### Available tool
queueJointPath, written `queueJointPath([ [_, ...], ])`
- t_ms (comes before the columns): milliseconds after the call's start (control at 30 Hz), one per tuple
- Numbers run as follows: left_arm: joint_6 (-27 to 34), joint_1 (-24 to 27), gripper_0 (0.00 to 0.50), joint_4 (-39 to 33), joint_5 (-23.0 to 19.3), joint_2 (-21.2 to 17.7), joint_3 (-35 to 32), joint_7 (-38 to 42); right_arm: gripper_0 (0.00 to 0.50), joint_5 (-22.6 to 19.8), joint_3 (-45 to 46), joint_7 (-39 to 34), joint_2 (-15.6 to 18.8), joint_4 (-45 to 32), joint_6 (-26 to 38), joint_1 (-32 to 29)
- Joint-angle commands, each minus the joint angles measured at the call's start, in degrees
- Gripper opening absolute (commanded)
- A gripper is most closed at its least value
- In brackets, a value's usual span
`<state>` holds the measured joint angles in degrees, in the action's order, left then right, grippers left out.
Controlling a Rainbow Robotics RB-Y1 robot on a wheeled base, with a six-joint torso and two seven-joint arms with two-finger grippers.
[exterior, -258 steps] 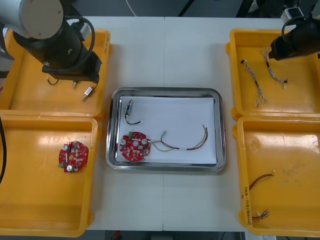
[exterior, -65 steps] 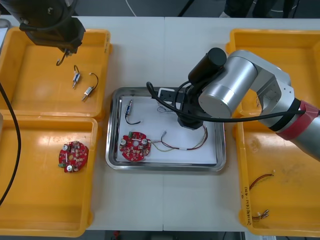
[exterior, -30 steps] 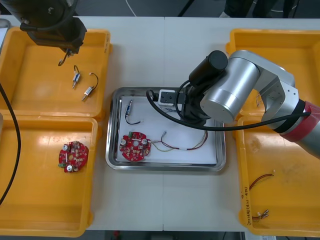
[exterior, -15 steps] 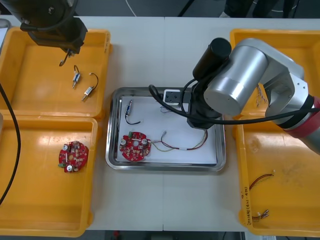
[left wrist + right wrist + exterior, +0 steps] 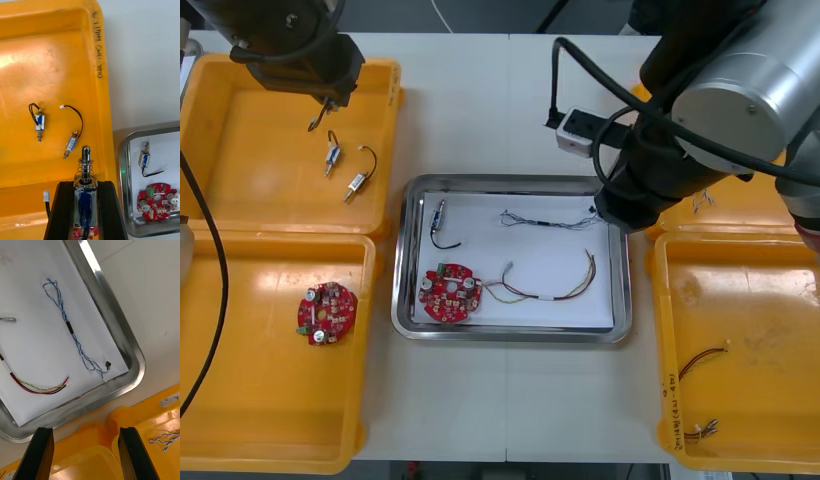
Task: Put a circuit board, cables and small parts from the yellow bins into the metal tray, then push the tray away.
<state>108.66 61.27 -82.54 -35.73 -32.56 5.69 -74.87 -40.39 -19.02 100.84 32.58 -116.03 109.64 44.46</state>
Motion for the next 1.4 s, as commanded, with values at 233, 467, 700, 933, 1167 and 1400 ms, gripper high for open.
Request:
queueJointPath([
  [233,1.3,-0.2,0.001,-4.7,2.9,7.8,0.3,11.2,0.500,-0.6,11.9,-17.0,3.1,-10.2,0.4,-10.1],
  [467,1.3,-1.1,0.003,-5.0,5.9,11.2,3.3,12.4,0.500,-3.6,19.2,-22.8,5.7,-12.5,0.4,-16.4],
  [700,-0.2,-3.7,0.003,-4.9,7.1,13.6,7.6,14.8,0.500,-4.2,29.2,-23.0,7.1,-12.9,0.4,-22.9],
  [933,-4.7,-6.0,0.003,-4.9,6.7,14.5,12.5,20.6,0.500,-3.3,37.9,-21.7,7.8,-12.9,0.4,-28.8],
  [1167,-9.3,-8.3,0.003,-4.9,6.5,14.6,17.0,23.3,0.500,-2.7,43.5,-19.7,7.9,-12.9,0.4,-33.3],
  [1400,-12.6,-10.1,0.001,-4.9,6.7,14.6,20.5,24.9,0.500,-3.5,45.6,-18.7,7.9,-12.9,0.4,-38.4],
])
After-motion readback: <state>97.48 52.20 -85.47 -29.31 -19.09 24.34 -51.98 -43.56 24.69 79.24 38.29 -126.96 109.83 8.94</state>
